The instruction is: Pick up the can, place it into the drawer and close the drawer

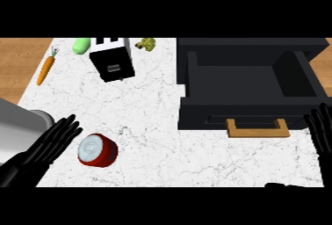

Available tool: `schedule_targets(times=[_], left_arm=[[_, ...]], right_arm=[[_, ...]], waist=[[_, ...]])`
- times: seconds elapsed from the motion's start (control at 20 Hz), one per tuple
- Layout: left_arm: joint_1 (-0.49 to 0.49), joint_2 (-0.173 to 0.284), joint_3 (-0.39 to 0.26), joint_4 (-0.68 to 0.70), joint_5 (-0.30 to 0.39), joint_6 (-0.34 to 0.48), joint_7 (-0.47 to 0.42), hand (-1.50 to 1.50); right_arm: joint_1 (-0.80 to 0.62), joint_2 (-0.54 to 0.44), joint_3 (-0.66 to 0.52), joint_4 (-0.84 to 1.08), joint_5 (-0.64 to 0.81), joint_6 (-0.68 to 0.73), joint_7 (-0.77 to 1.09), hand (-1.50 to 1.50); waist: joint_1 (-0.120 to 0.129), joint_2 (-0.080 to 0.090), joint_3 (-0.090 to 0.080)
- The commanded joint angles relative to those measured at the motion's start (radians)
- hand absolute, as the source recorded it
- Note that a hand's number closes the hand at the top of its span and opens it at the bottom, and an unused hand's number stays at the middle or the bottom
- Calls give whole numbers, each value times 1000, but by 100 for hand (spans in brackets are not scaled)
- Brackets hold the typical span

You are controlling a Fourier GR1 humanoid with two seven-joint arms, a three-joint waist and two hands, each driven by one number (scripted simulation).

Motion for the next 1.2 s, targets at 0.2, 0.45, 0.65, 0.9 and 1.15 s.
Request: schedule_targets(times=[0.2, 0.45, 0.65, 0.9, 1.15], left_arm=[[-64, -81, -35, 114, -146, 10, -67, -150], [-40, -49, 30, 280, -169, -67, -229, -150], [-125, -47, 62, 408, -222, -54, -285, -150], [-66, -32, 78, 413, -263, -79, -370, -150], [-180, -40, 84, 636, -364, -36, -496, -150]], right_arm=[[33, 19, -23, -43, -13, 29, 2, -150], [-49, -62, -131, 51, -89, 82, 17, -150], [44, 0, -75, -40, -29, 76, -1, -150], [-3, -8, -105, 79, -20, 108, -64, -150], [0, -10, -121, 23, -46, 117, -18, -150]], waist=[[-2, 0, 0], [1, 1, 0], [-5, 1, 0], [1, 0, 0], [-3, 1, 0]])
